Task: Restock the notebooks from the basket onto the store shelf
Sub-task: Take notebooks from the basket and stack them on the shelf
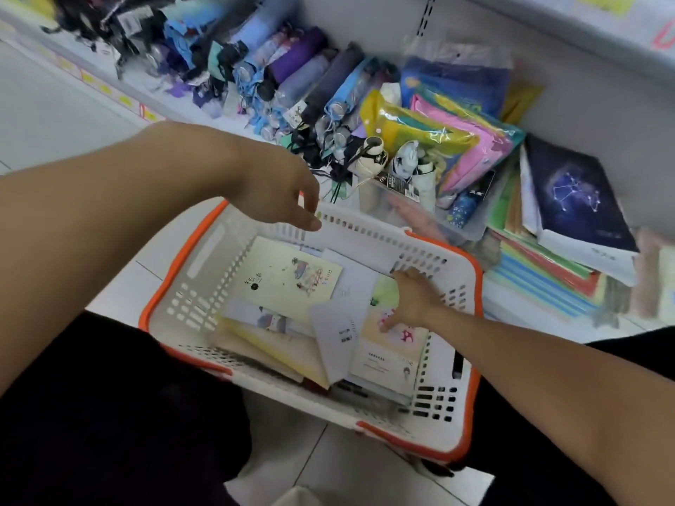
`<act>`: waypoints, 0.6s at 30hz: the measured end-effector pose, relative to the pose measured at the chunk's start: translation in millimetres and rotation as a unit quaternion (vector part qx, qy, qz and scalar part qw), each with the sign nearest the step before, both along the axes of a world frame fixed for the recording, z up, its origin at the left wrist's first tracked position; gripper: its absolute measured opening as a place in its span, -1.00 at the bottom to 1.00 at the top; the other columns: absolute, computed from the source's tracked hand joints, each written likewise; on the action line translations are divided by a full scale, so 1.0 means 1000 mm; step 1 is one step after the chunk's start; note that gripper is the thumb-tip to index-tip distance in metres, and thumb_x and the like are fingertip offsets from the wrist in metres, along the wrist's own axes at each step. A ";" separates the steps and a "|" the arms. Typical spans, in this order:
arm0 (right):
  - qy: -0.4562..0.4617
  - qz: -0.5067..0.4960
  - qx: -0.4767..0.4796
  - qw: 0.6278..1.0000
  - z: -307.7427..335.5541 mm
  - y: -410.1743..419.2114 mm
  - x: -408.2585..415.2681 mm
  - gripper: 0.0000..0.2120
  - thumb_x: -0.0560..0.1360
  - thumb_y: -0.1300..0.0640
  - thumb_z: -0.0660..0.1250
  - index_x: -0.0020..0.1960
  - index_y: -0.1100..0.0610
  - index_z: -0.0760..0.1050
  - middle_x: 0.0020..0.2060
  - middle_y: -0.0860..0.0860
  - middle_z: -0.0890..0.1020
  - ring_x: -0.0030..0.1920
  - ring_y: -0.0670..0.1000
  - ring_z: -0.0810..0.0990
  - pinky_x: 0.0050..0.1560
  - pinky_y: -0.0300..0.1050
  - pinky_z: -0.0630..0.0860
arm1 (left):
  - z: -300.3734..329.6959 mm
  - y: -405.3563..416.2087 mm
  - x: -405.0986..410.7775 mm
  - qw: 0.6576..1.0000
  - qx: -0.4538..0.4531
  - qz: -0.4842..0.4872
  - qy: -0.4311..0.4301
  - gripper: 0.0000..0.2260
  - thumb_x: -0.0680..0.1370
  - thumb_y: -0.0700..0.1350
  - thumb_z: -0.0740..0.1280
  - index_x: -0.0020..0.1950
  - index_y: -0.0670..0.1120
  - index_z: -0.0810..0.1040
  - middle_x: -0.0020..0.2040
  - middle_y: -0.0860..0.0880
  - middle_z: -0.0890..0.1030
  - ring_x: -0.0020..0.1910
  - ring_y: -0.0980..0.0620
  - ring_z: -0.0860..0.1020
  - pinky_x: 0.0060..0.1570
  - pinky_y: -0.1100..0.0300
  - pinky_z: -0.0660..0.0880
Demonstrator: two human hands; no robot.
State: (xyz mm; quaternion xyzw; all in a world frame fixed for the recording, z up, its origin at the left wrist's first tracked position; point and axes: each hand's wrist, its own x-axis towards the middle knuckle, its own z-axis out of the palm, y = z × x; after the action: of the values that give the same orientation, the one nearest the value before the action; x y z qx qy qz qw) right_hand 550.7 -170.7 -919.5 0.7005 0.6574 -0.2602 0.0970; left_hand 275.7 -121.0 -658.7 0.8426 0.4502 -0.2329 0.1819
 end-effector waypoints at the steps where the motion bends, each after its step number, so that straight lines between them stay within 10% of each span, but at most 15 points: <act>1: 0.010 0.004 0.003 1.000 0.002 0.004 0.003 0.04 0.04 -0.19 0.69 0.42 0.11 0.42 0.29 0.10 0.44 0.30 0.14 0.41 0.30 -0.03 0.40 | -0.001 0.001 0.002 1.000 0.006 -0.004 -0.005 -0.61 0.57 0.24 0.20 0.30 0.08 0.49 0.21 0.07 0.54 0.06 0.03 0.47 0.18 0.09 0.41; 4: 0.038 0.039 0.016 0.998 0.016 0.021 0.012 -0.54 0.18 -0.05 0.68 -0.12 0.15 0.56 -0.13 0.04 0.54 -0.07 0.09 0.52 -0.15 -0.09 0.39 | -0.007 0.001 0.007 1.000 -0.001 -0.014 0.009 -0.60 0.57 0.24 0.20 0.32 0.07 0.49 0.21 0.07 0.52 0.06 0.03 0.45 0.20 0.06 0.42; 8: 0.111 0.103 0.013 0.988 0.049 0.041 0.019 -0.48 0.32 0.04 0.62 -0.43 0.08 0.25 -0.47 -0.05 0.24 -0.44 -0.03 0.27 -0.27 0.03 0.31 | -0.014 0.004 0.010 1.000 -0.012 -0.016 0.017 -0.60 0.57 0.24 0.21 0.31 0.07 0.49 0.18 0.08 0.50 0.07 0.03 0.43 0.23 0.04 0.41; 11: 0.093 0.115 0.049 0.988 0.062 0.055 0.022 -0.81 0.43 0.06 0.54 -0.29 0.09 0.60 -0.24 0.00 0.63 -0.22 0.01 0.57 0.18 0.12 0.48 | -0.014 0.003 0.012 1.000 -0.027 -0.007 -0.001 -0.62 0.57 0.22 0.22 0.29 0.07 0.51 0.17 0.07 0.58 0.09 0.03 0.52 0.19 0.06 0.43; 14: 0.108 0.113 0.087 0.984 0.074 0.065 0.017 -0.71 0.46 0.07 0.50 0.11 0.21 0.69 0.47 0.18 0.38 0.38 0.12 0.46 0.33 -0.05 0.42 | -0.014 0.003 0.012 0.999 -0.044 0.000 -0.012 -0.63 0.57 0.22 0.23 0.27 0.07 0.52 0.13 0.06 0.62 0.07 0.03 0.57 0.15 0.09 0.45; 18: 0.144 0.127 0.081 0.978 0.099 0.072 0.012 -0.77 0.49 0.11 0.47 0.07 0.23 0.70 0.06 0.09 0.70 0.08 0.12 0.62 0.11 -0.10 0.48 | -0.014 0.000 0.010 0.998 -0.062 0.013 -0.015 -0.65 0.57 0.21 0.23 0.26 0.06 0.52 0.09 0.07 0.61 0.03 0.06 0.59 0.11 0.10 0.45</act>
State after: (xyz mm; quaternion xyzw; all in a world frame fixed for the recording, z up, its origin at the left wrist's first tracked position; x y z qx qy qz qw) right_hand 562.9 -98.7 -820.0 0.5723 0.7667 -0.2899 -0.0233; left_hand 286.1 -120.9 -672.2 0.8271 0.4433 -0.2448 0.2436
